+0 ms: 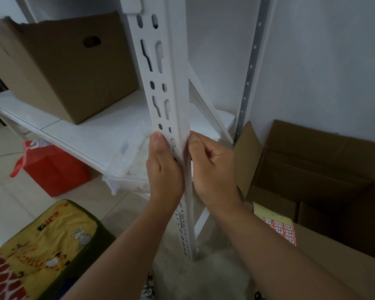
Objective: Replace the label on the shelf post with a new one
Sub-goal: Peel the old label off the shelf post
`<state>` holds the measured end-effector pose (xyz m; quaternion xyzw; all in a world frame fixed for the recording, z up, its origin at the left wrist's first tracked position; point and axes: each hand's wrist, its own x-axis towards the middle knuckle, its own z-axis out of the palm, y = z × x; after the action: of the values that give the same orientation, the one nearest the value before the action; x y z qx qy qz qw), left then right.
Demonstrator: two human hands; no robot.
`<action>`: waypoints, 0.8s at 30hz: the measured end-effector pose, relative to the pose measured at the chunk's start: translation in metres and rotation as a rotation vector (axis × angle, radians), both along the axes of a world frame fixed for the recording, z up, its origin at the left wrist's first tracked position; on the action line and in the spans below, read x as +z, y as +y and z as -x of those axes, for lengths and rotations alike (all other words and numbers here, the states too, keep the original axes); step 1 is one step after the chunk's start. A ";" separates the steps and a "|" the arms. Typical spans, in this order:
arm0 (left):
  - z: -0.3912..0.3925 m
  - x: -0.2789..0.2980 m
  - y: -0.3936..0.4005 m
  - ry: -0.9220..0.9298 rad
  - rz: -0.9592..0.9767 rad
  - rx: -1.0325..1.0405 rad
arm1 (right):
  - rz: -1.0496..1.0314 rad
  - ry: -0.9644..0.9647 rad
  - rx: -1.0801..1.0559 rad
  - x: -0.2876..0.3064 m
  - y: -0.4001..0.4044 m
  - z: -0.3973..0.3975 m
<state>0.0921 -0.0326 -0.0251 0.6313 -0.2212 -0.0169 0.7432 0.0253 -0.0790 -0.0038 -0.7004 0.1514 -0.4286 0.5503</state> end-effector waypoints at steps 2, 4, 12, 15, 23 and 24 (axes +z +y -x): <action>0.000 0.000 0.001 -0.010 -0.010 0.000 | -0.024 -0.001 0.030 -0.001 0.000 0.000; -0.001 -0.001 0.001 -0.016 -0.011 -0.013 | 0.011 -0.010 0.032 -0.003 0.000 0.000; 0.003 0.004 0.000 -0.015 0.021 0.007 | 0.127 0.006 -0.029 -0.005 -0.002 -0.002; 0.004 0.005 0.000 -0.018 0.031 0.001 | 0.145 0.012 -0.036 -0.005 -0.002 -0.002; 0.002 0.003 -0.001 -0.051 0.005 0.022 | 0.146 0.043 -0.036 -0.005 -0.004 -0.002; 0.003 0.002 0.000 -0.054 -0.002 0.028 | 0.132 0.045 -0.026 -0.005 -0.004 -0.001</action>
<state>0.0896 -0.0329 -0.0227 0.6352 -0.2324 0.0102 0.7365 0.0266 -0.0827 -0.0089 -0.7426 0.1442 -0.4290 0.4936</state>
